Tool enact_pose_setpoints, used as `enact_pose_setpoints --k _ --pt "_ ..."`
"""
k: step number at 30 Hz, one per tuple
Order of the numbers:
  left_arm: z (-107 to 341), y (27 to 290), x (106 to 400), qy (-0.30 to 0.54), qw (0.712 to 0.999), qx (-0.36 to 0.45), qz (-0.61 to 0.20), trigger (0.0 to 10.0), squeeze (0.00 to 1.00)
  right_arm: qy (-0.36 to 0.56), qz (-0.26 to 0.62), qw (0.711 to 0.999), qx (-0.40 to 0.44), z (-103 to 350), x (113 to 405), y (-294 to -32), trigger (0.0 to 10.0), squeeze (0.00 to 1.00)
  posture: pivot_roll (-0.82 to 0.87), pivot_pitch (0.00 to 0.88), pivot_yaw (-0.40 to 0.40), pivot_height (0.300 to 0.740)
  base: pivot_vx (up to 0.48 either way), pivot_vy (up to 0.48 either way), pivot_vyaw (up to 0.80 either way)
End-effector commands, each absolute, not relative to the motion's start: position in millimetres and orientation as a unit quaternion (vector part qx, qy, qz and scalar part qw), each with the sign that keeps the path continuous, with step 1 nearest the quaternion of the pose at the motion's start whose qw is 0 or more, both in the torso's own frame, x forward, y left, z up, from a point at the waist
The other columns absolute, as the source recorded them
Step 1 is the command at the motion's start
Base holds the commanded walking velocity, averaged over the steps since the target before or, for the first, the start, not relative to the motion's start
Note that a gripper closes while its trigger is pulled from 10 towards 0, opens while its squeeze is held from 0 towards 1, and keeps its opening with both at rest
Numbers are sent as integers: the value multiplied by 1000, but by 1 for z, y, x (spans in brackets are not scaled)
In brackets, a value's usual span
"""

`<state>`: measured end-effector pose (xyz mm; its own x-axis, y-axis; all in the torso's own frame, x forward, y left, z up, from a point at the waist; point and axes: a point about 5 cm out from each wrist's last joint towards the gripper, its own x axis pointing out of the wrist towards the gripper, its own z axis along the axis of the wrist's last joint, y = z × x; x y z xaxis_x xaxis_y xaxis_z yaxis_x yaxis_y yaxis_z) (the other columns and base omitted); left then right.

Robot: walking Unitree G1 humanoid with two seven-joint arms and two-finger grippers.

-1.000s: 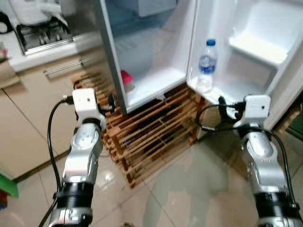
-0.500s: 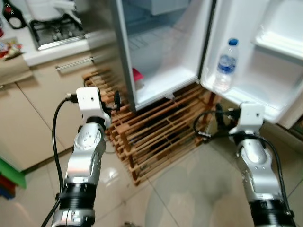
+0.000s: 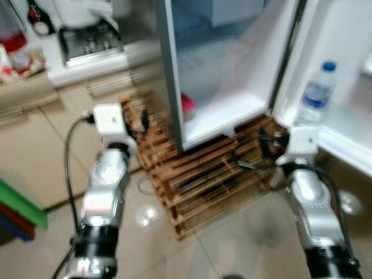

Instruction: Restocking fridge

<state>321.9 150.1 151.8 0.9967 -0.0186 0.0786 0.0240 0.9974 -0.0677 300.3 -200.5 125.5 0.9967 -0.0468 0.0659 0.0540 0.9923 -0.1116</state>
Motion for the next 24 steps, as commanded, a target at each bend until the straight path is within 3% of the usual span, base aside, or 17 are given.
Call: enact_pose_setpoints --k 1,7,24 --pt "157 157 321 -53 998 -28 -8 10000 0 -44 -16 998 -46 130 302 -193 10000 0 -108 0 79 740 292 -375 0" --pt "158 149 321 -58 998 -19 -26 10000 0 -43 -17 998 -48 129 301 -195 10000 0 -108 0 79 740 49 -62 0" --pt "167 146 320 -91 994 -47 -41 10000 0 -38 -14 998 -52 125 300 -196 10000 0 -109 0 83 740 0 -479 0"
